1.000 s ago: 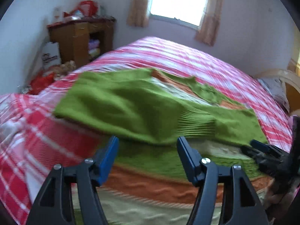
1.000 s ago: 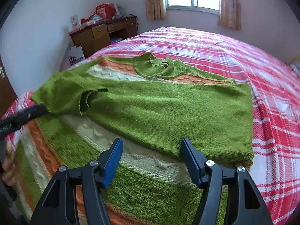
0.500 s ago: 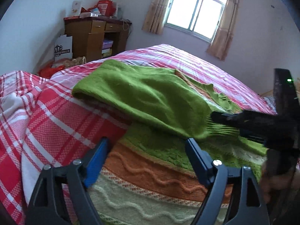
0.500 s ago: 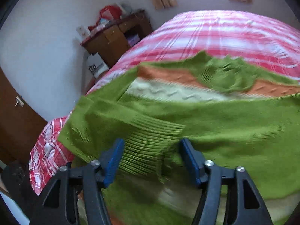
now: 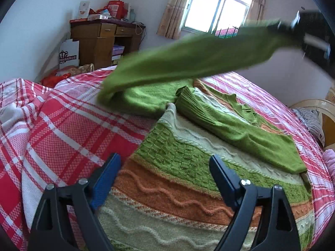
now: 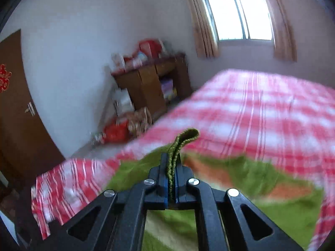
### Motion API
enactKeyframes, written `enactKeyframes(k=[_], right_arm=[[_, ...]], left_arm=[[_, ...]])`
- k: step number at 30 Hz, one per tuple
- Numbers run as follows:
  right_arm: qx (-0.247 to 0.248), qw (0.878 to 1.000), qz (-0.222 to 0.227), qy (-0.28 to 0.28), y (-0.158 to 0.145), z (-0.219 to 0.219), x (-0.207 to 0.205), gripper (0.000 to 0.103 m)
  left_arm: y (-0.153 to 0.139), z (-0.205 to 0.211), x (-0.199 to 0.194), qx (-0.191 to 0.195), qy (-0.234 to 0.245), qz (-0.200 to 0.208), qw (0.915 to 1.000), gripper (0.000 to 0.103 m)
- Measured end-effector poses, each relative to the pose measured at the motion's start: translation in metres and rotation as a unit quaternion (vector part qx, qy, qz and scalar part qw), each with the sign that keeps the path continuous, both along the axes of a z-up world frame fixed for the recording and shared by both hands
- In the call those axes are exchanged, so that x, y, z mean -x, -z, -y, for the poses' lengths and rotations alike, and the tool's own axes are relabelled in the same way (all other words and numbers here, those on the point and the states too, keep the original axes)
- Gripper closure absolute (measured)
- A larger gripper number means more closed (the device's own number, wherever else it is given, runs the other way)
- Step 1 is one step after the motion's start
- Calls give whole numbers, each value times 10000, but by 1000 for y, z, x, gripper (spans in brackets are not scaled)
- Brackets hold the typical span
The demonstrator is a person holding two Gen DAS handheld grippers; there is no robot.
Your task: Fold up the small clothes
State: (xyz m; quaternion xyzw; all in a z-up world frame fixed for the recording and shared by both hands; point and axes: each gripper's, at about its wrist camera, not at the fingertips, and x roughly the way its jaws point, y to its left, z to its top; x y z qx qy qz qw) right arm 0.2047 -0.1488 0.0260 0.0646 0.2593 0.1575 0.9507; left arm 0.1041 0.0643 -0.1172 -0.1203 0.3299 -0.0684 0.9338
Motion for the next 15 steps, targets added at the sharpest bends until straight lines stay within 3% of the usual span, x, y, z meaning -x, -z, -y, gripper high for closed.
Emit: enactKeyframes(k=[4,7,10,15], right_arm=[[107,9979,523,361,-41,33,15,100],[260,9955,537,733,-42,73,24,100],[342,9926,271,1130,-21,120,32,100],[497,9836,-616,1623,53,180,40,100]], left_arm=[[0,0,-1,-15,-3,-6,10000,15],[-1,4,0,-119,-23,-29,9999,15],[0,5,-2,-181,-40,-47,9998,14],[0,9,-2,-344,-70,-83,9994,14]])
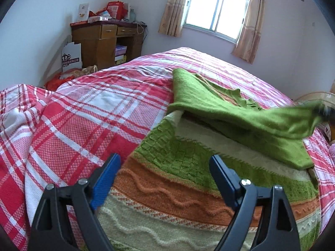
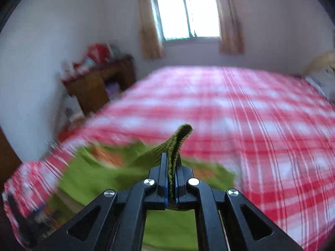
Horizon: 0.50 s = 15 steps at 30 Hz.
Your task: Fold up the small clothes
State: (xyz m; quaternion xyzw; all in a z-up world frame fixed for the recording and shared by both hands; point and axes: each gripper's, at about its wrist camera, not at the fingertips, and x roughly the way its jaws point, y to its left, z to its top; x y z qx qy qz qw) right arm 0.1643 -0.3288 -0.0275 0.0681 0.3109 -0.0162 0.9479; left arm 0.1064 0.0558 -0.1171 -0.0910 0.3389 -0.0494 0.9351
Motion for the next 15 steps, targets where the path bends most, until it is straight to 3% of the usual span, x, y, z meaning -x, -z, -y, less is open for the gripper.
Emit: enactKeyframes(k=[6,11,14,15], right_arm=[[-112,9914,-1262,313,94,21,4,96],[268,9924,-974,707,81,25,42,88],[761,9872,-517,1305,55,28,67,87],[807,9879,-341,1278,48,26,75,87]], left_arm=[[-1,1,0,-47,6,-39,10000,14],[-2,5,-3,-135,62,-101,9998,9],[-5,11,-4,-413,24,-234,9989,9],[-8,12,-3,-461,0,-235,9987,9]])
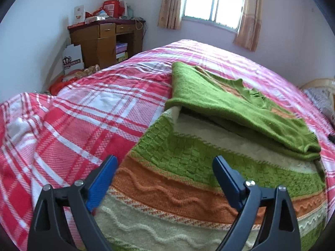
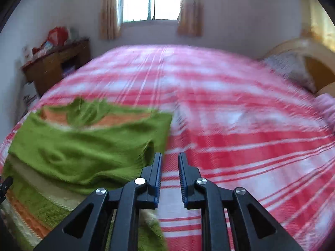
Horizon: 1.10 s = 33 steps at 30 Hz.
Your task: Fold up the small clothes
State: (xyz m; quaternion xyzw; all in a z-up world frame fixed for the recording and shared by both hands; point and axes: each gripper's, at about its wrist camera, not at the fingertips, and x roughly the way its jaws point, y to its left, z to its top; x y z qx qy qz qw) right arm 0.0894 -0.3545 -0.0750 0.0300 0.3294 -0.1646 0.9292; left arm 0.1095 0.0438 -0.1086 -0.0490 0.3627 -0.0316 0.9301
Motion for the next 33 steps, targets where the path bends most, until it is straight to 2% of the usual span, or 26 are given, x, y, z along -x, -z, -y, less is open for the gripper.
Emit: enactKeyframes(k=[2,4,7,10,12,14,15,17,20,22,25,26,27,28,29,31,33], right_arm=[[-120,9989,123,-440,-10,-8,4,87],[-256,9958,31,-875,-12,-19,-4,87],[-546,9900,-143,-1290,-1,-35,-23,87],[-919,9853,-555,-1331,26,-45,-43,87],[-1090,9821,-943,-1214,48,-48,-48,86],[-1170,9847,-563,-1162,52,-45,-37,85],[-1181,9844,-530,-1190,53,-44,-34,85],[-1203,9827,-554,-1298,53,-42,-29,83],[-1268,9794,-684,-1412,53,-39,-22,82],[-1262,9806,-747,-1302,46,-38,-16,82],[-1443,9810,-22,-1294,19,-36,18,80],[-1464,9807,219,-1277,8,-35,33,77],[-1482,9800,400,-1268,0,-34,45,60],[-1501,9789,588,-1252,-9,-33,58,37],[-1520,9774,818,-1223,-18,-29,74,29],[-1580,9732,1123,-1238,-33,-27,100,26],[-1592,9727,1180,-1208,-45,-23,122,26]], left_arm=[[-15,2,1,81,71,187,9998,9],[-33,8,-1,54,71,406,9991,9],[-48,15,-22,-91,-14,441,9990,2],[-44,25,-50,-533,-151,377,9978,2],[-25,30,-71,-999,-259,27,9947,3],[-6,26,-80,-1197,-321,-318,9918,3],[-3,21,-78,-1067,-311,-289,9934,3],[-5,12,-75,-854,-353,-277,9953,3],[-7,7,-67,-866,-355,-277,9952,3],[-13,8,-53,-939,-241,-185,9951,4],[-23,15,-31,-1015,-89,-66,9948,4],[-26,17,-26,-1001,-33,-35,9950,4],[-30,21,-19,-976,42,0,9952,4],[-33,22,-15,-969,77,17,9953,4],[-36,24,-7,-969,136,52,9952,4],[-42,29,9,-1036,301,146,9941,4],[-47,32,19,-1121,407,175,9927,3]])
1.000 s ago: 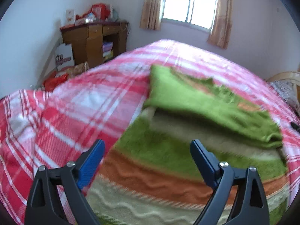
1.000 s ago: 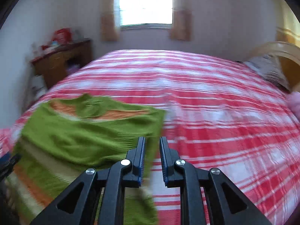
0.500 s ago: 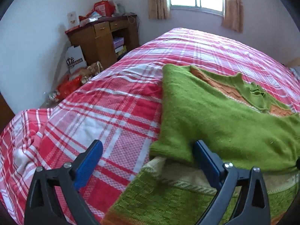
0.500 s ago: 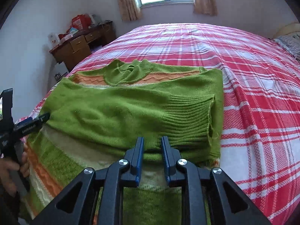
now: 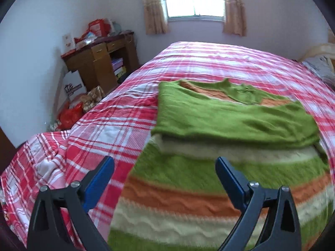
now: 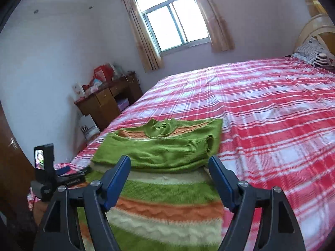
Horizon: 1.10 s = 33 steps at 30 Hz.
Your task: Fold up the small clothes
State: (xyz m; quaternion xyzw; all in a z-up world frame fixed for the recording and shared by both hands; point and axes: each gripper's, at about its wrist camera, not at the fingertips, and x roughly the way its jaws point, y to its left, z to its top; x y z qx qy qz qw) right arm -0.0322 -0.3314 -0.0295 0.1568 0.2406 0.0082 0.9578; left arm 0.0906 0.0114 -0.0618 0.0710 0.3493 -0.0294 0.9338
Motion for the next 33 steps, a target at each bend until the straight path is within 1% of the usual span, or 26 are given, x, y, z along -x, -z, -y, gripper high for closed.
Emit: enactKeyframes(k=[2,6,9,12,13,15,17,18,19,20,21,22,23,25,26,28,29,31,33], right_arm=[[92,9999,11,89,-11,5,25,26],[441,9987,143,210,-31,12,81,26],[916,9953,212,239,-47,11,123,26],[1266,9918,107,133,-48,6,159,26],[1291,9916,23,106,-45,6,167,26],[1238,9920,-265,-12,-29,1,181,26],[1134,9921,-510,-154,-8,-5,185,26],[1040,9923,-620,-243,3,-9,186,28],[916,9926,-724,-341,13,-13,186,33],[767,9923,-840,-483,25,-18,183,35],[682,9910,-958,-638,35,-24,178,39],[706,9883,-1082,-814,44,-33,172,47],[922,9830,-1215,-1023,53,-45,164,50],[1515,9696,-1348,-1370,62,-69,156,51],[1808,9599,-1390,-1628,67,-81,151,51],[2075,9443,-1463,-2091,71,-93,141,51],[2186,9339,-1516,-2390,74,-98,134,51],[2519,9117,-1647,-2798,80,-105,122,51],[2932,8805,-1820,-3251,89,-113,111,51]], left_arm=[[-4,3,17,-78,63,18,9999,0],[-8,6,47,-25,290,138,9995,0],[-8,2,67,106,551,118,9984,0],[-6,-12,85,415,624,41,9972,0],[-5,-16,88,512,612,1,9968,0],[0,-27,95,680,520,-110,9963,0],[2,-33,99,687,466,-138,9965,0],[3,-35,102,655,445,-115,9968,0],[2,-38,106,609,433,-74,9972,0],[1,-39,109,544,433,-26,9976,0],[-1,-40,112,471,448,22,9979,0],[-3,-41,115,389,470,81,9981,0],[-6,-42,118,295,493,167,9982,0],[-12,-44,121,131,490,325,9982,0],[-15,-47,122,63,459,378,9982,0],[-18,-53,121,70,397,401,9984,0],[-20,-57,119,131,329,396,9986,0],[-21,-66,117,261,235,333,9988,0],[-19,-75,112,424,130,224,9988,0]])
